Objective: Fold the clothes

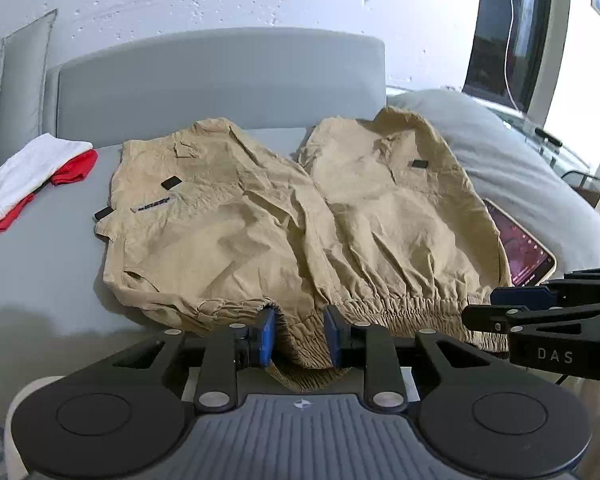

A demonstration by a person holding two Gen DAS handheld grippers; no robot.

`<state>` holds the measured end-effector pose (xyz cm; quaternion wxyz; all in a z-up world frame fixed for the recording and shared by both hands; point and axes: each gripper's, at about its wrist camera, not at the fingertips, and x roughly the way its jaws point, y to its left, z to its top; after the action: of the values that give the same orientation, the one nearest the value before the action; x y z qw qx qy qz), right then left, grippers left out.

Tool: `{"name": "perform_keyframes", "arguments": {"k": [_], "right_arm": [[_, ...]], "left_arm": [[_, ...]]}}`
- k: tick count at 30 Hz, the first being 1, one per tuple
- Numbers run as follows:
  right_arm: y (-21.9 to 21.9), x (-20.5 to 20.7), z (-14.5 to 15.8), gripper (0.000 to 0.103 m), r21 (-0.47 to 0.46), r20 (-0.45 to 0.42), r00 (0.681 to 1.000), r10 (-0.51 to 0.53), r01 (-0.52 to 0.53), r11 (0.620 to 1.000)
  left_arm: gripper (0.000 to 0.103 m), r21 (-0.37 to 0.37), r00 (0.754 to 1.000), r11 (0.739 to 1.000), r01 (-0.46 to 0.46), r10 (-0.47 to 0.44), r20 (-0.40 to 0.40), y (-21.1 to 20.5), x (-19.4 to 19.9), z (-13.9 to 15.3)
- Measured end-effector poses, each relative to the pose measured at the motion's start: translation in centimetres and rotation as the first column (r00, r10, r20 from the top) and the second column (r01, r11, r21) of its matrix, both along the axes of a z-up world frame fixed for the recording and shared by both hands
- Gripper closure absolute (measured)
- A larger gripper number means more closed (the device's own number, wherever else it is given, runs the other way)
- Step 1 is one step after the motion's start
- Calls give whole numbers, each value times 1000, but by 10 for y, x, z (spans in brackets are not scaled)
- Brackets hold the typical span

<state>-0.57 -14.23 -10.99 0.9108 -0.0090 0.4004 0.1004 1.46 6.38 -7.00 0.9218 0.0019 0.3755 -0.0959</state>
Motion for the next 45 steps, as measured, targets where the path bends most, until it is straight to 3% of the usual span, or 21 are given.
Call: {"name": "perform_keyframes", "arguments": {"k": [6,10,14,20,24,28,31,35,38,41,43,45], "right_arm": [[-3,-3,18,62,6,-1,1000,-8,8,1000],[-7,0,24,61,6,-17,999,-41,41,999],[-9,8,17,61,13,-66,995,-73,74,997],[-17,7,19,61,-4,-70,991,-118,118,993],[-24,13,15,61,1,-80,987,-139,140,990],[-12,30,-3,63,15,-88,992,-90,92,996],[0,40,-21,63,-4,-108,992,-58,58,998],[-5,42,-30,62,10,-176,981,-77,80,997],[-35,36,-3,63,155,-234,966,-106,145,977],[-70,27,34,57,311,-266,955,-130,213,926],[-97,13,82,42,350,-154,972,-176,220,910],[-124,-2,126,38,368,-53,973,-223,227,902]], "left_arm": [[66,18,992,995,-97,98,-83,6,-24,38],[64,62,985,988,-142,147,-85,10,-19,37],[62,68,982,987,-145,152,-112,9,-12,32],[55,65,982,986,-154,160,-98,11,-9,34],[64,66,991,995,-75,82,-103,6,5,17],[78,105,993,994,-1,13,-114,-10,24,-19],[79,150,992,988,43,-24,-126,-18,25,-42],[81,173,973,983,60,-19,-230,-20,22,-31],[80,136,969,988,72,-36,-245,-14,12,-9],[76,72,979,993,90,-75,-189,-12,1,32],[71,-11,983,994,111,-111,-148,-13,-3,62],[65,-77,984,987,139,-146,-99,-20,-6,85]]}}
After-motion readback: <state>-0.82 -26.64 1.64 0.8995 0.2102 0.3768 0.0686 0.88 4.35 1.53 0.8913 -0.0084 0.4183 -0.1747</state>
